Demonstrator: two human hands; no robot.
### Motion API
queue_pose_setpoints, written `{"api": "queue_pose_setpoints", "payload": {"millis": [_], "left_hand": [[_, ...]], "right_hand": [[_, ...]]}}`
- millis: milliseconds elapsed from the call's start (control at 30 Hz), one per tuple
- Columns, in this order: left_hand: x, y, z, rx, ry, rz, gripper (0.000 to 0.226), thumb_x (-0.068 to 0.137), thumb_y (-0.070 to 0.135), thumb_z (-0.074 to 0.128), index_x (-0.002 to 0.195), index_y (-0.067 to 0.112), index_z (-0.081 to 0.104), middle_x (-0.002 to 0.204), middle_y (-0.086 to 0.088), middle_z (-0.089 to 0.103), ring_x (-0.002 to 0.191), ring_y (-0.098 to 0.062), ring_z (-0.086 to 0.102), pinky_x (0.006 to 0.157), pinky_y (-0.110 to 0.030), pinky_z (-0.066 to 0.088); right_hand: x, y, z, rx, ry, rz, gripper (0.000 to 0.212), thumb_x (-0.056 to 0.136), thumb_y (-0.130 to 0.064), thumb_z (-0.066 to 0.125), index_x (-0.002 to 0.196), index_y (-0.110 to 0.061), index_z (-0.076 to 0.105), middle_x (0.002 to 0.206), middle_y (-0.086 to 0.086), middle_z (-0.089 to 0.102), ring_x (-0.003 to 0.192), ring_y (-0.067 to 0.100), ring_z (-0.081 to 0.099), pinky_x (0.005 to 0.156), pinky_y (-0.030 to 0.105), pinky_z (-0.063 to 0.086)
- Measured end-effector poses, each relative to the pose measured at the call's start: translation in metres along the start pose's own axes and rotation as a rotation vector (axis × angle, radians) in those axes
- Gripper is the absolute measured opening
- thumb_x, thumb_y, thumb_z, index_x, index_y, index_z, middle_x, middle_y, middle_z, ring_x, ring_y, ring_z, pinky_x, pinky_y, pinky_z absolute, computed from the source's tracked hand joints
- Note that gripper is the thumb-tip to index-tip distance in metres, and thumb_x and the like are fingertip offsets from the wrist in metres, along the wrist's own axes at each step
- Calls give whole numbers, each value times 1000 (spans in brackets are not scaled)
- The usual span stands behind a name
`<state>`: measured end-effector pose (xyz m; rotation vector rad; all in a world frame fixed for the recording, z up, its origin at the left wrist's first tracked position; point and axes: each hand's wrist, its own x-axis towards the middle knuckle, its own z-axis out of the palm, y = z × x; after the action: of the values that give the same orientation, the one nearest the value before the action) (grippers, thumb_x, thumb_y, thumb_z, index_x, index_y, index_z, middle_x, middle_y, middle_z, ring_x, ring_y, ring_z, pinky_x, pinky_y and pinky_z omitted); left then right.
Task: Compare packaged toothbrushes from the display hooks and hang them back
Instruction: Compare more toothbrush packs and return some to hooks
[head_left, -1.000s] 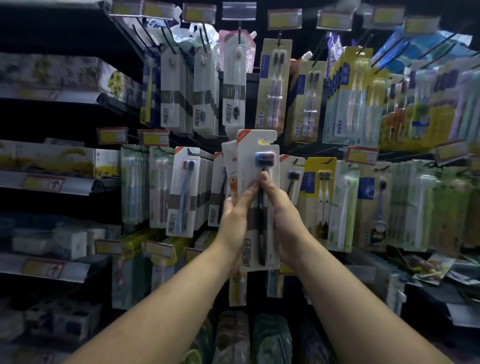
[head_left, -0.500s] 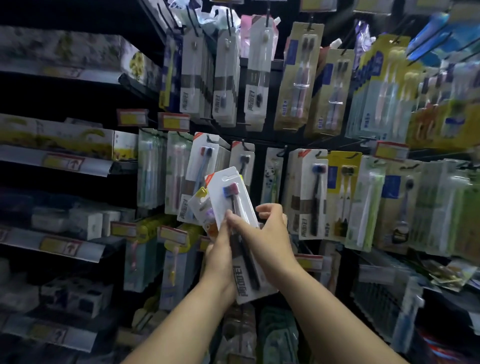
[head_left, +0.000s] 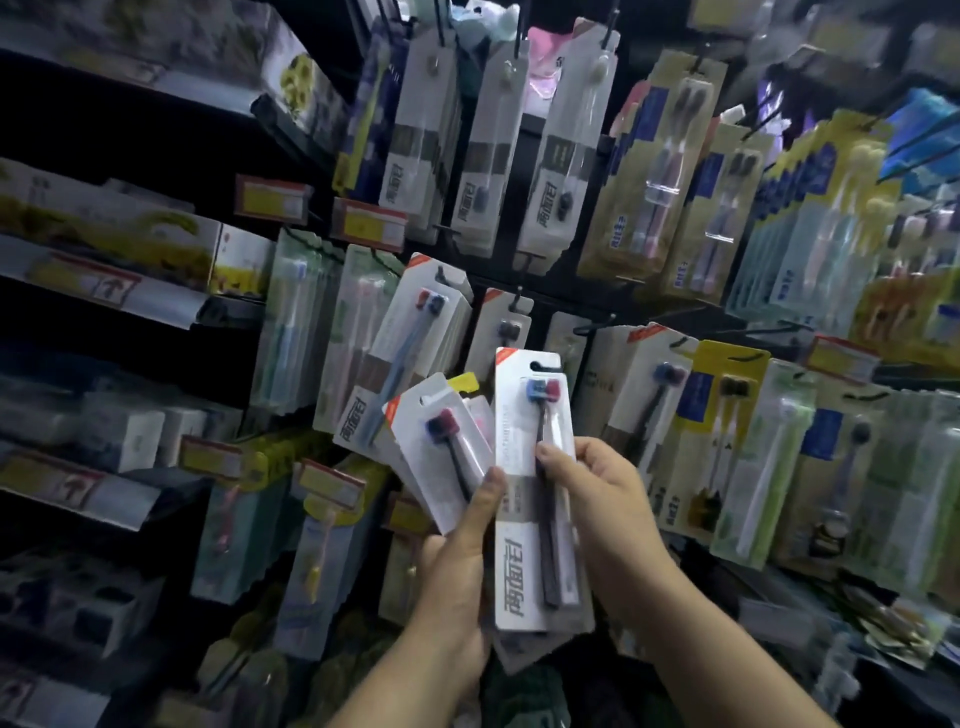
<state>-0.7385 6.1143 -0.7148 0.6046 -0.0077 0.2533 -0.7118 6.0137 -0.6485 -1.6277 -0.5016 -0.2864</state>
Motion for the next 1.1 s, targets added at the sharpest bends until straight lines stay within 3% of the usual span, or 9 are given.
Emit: {"api": "queue_pose_setpoints", "payload": {"millis": [167,300,400,500,633,900,967,1033,1100], "left_hand": [[-13,7,-3,102,2,67,61,54,34,90,106,3,78,99,-23,78,92,-41,77,90,-55,60],[-23,16,-4,181,-17,172,45,62,25,86,103,8,78,93,-16,80,84,-31,79,83,-48,62],[-23,24,-10,248,24,242,46,68,22,88,110,9,77,96,-13,81,86,-27,79,77,-43,64],[-22,29,-18,225,43,214,40,77,18,86,113,6,76,97,-18,80,87,-32,79,75,-46,65],[-21,33,-21,190,8,188,48,74,21,86,118,6,75,107,-21,78,99,-38,76,90,-58,60],[-26,30,-17,115,-133,91,62,72,30,92,129,15,71,119,-20,75,107,-41,73,98,-58,55],[-27,30,-18,54,-132,68,57,75,27,88,127,13,71,117,-21,76,102,-39,75,91,-54,59],[-27,30,-19,-6,-173,37,55,70,31,90,120,12,75,112,-20,77,91,-36,78,74,-48,64],[-29,30,-19,-43,-262,-1,71,44,43,101,107,14,83,110,-19,78,88,-35,78,68,-46,65]], "right_hand": [[1,-10,-14,55,-55,62,15,102,-22,62,105,-8,63,100,16,73,88,28,72,90,54,58],[4,-21,-27,49,-49,77,23,102,-30,62,111,-8,65,114,19,73,108,38,71,97,60,56],[7,-29,-34,119,-67,136,27,102,-33,62,112,-9,66,119,20,72,112,39,70,96,60,56],[7,-28,-32,183,-122,145,20,101,-30,63,108,-11,67,120,21,71,114,39,69,98,60,55],[6,-25,-20,165,-140,100,20,101,-26,62,110,-9,67,102,11,74,93,25,72,84,48,62],[3,-31,-2,118,-286,129,25,100,-22,65,114,0,66,108,21,75,88,29,74,77,45,63],[4,-34,2,62,-289,140,28,100,-22,66,114,2,65,113,25,73,87,30,74,80,48,63],[5,-37,5,60,-273,180,32,100,-24,66,114,5,63,112,26,73,86,32,74,82,50,63],[5,-43,6,83,-265,242,30,101,-26,65,111,3,62,102,23,76,79,31,74,77,47,63]]}}
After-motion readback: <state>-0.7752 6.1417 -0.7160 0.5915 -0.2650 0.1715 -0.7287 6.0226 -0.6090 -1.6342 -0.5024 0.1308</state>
